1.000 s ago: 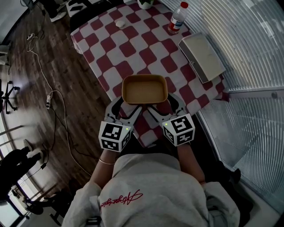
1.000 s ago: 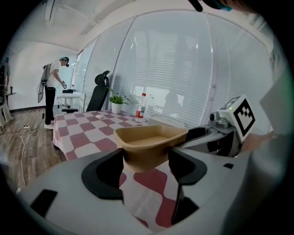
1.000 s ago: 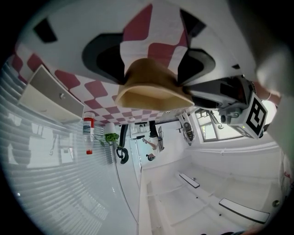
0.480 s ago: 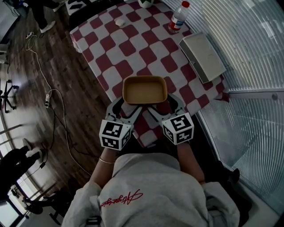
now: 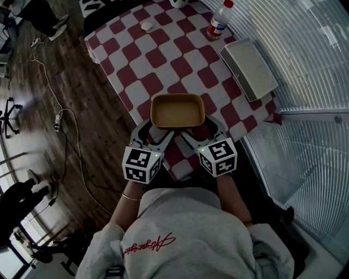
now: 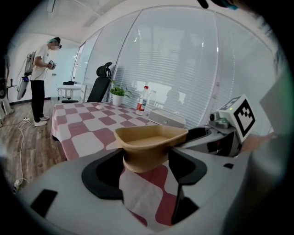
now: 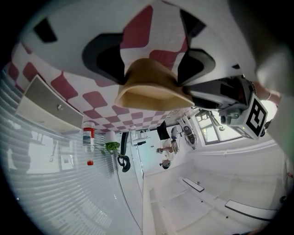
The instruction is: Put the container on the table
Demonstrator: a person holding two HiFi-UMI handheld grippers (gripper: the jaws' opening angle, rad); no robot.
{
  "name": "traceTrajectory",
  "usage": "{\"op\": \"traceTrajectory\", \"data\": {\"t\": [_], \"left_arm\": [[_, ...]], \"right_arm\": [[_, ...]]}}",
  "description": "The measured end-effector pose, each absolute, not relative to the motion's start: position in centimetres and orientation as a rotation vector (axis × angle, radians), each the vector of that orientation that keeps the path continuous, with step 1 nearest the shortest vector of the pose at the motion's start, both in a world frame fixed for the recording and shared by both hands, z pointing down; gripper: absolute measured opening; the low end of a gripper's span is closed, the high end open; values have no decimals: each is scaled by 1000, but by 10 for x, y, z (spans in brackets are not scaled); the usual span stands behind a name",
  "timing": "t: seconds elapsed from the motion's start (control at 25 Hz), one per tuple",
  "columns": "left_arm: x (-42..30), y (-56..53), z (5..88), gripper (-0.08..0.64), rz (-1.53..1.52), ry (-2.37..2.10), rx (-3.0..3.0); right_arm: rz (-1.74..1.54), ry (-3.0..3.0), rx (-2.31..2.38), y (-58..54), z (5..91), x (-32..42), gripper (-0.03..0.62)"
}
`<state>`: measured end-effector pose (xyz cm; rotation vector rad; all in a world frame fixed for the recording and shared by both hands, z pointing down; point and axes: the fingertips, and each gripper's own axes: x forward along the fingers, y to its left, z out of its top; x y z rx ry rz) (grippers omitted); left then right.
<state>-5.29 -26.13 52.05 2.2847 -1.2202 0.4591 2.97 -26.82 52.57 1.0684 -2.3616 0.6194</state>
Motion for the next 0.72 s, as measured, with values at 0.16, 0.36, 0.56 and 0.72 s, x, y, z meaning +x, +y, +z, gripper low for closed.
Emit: {"op": "traceTrajectory", "data": {"t": [0.16, 0.36, 0.56, 0.72], "left_arm": [[-53, -260, 524, 319, 461, -1215, 2275], [-54, -258, 528, 319, 458, -1207, 2261], [-55, -257, 531, 318, 464, -1204, 2252], [-54, -256, 534, 319, 473, -1201, 2247]], "right_arm": [[624, -2355, 1062, -267, 529, 30, 364], [629, -2349, 1057, -266, 532, 28, 364], [624, -2344, 1055, -265, 534, 28, 364], [632, -2338, 1051, -264, 538, 28, 364]]}}
